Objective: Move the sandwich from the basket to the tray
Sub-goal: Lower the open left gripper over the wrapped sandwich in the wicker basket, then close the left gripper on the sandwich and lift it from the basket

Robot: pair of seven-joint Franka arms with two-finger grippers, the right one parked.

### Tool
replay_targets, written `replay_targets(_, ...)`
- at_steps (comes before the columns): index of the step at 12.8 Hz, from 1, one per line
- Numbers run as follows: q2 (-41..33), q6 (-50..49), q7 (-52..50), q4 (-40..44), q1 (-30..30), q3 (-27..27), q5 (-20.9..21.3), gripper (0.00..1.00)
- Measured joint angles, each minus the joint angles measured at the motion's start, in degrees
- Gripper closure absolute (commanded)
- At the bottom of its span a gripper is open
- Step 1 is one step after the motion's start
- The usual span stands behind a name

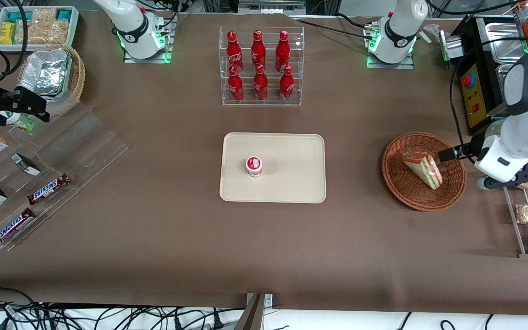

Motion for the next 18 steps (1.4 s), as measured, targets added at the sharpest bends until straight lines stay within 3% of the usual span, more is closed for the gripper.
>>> replay_targets(2,0.1,6.16,-7.09,-5.07,-0.05,-0.01,0.67,0.0)
replay_targets(6,-0.36,20.8,-19.08,-18.04,-0.42,-0.38,10.46,0.0)
replay_targets(9,-0.44,28.96,-25.49,-24.09,-0.41,-0.34,11.67,0.0)
replay_targets(18,-0.59,38.53,-39.44,-33.42,-0.27,-0.2,20.76,0.0)
